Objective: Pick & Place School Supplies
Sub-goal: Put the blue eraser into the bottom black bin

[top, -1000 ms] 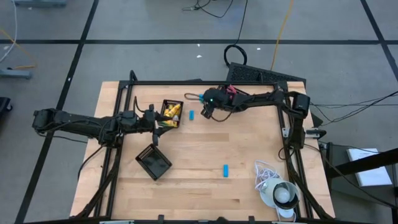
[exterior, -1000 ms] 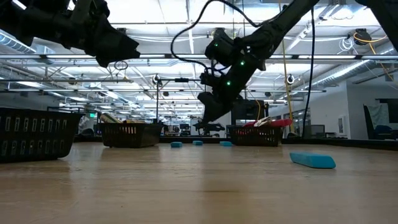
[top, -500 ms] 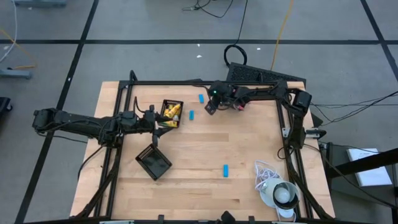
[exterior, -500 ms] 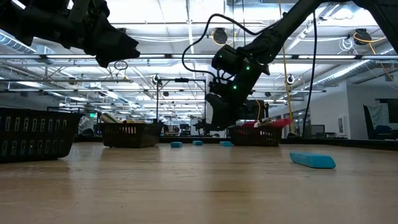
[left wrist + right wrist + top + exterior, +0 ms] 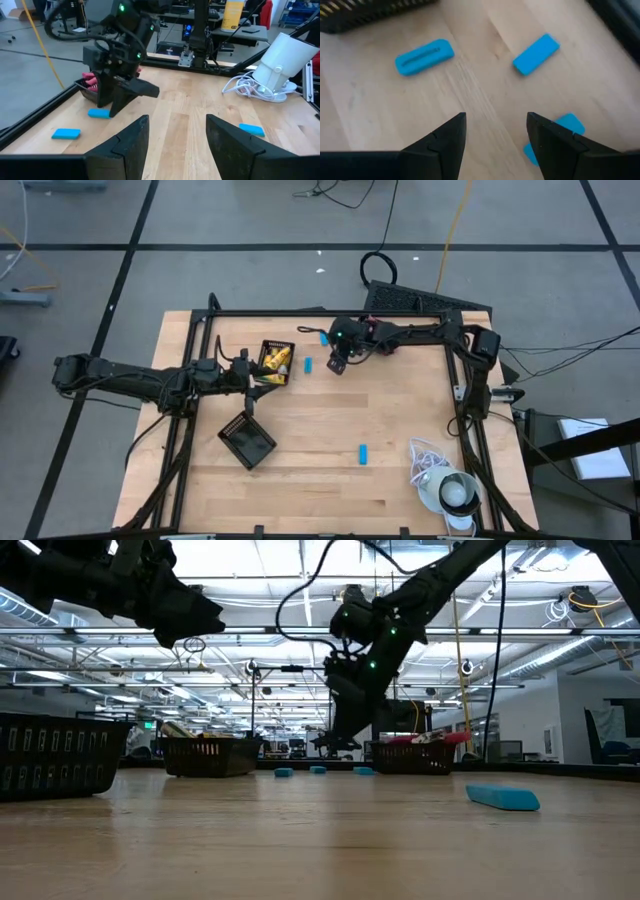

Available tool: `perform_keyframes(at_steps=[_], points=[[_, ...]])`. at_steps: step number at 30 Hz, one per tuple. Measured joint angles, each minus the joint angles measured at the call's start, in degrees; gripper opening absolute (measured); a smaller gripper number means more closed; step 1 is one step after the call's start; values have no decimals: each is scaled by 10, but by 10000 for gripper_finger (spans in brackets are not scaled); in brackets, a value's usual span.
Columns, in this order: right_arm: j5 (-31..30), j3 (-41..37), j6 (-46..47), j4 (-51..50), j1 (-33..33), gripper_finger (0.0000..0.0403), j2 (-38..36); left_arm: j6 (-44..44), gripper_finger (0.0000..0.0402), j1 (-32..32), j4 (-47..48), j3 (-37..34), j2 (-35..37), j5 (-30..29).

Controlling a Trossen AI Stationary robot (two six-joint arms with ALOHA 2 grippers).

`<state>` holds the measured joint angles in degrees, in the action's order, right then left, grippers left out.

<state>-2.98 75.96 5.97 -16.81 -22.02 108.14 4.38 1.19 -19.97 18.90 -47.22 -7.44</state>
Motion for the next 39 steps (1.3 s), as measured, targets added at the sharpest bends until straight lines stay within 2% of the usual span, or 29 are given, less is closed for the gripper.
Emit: perform_keyframes(at_steps=[10, 14, 18, 32, 39], points=[[-3, 24, 8, -48, 35, 198, 0, 1, 200, 0, 3, 0, 0, 0], [-47, 24, 8, -71, 47, 198, 0, 1, 200, 0, 4, 0, 0, 0], [-59, 24, 15, -77, 49, 198, 0, 2, 200, 0, 4, 0, 0, 0], [-56, 23, 7, -69, 27, 198, 18, 4, 200, -1, 5, 0, 0, 3], [-29, 23, 6, -53, -19, 199, 21, 7, 200, -2, 3, 0, 0, 4]])
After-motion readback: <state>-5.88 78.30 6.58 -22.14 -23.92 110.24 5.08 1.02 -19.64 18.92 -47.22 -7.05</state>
